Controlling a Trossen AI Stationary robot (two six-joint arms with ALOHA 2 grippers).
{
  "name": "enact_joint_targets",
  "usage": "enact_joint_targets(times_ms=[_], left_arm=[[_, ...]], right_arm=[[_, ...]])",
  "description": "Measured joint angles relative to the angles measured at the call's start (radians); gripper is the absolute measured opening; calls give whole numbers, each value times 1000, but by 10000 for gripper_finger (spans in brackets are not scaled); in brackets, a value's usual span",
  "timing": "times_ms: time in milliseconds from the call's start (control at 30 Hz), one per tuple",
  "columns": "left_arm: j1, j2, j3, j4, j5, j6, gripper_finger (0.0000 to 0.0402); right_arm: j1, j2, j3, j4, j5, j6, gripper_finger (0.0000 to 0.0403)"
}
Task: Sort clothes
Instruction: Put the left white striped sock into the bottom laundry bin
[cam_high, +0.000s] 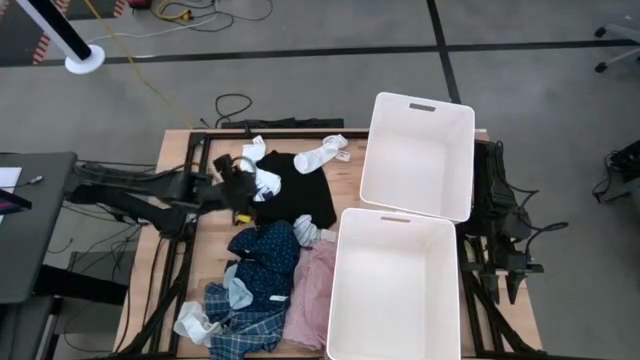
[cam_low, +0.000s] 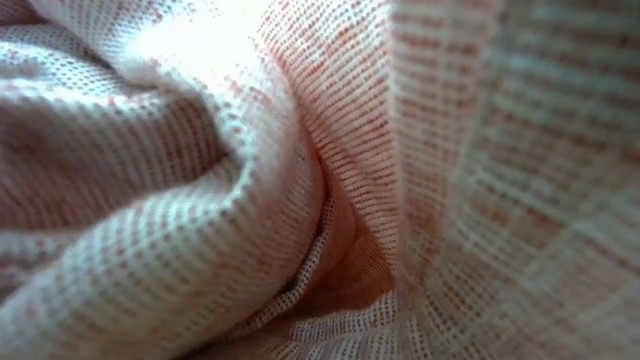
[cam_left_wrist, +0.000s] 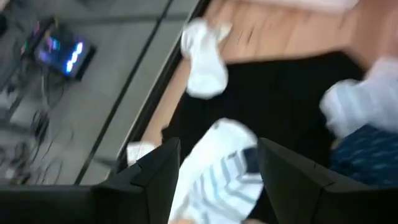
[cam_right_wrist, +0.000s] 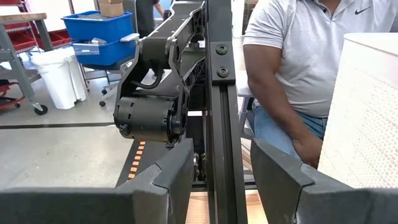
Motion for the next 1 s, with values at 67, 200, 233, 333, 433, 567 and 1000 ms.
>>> enact_joint_targets(times_ms=[67,200,233,333,433,567,1000], left_arm=[[62,33,0,7,82,22,209],[164,98,0,10,188,67,209],[185,111,0,11,212,78,209],[242,151,0,14,293,107,209],[284,183,-15,25,346,130,209],[331,201,-64,45,411,153,209],[398,163,-195,207,536,245,209]], right_arm=[[0,0,0,0,0,0,177],[0,0,0,0,0,0,177],[0,0,0,0,0,0,177],[0,0,0,0,0,0,177],[0,0,0,0,0,0,177],[0,0,0,0,0,0,177],[0,0,0,0,0,0,177]])
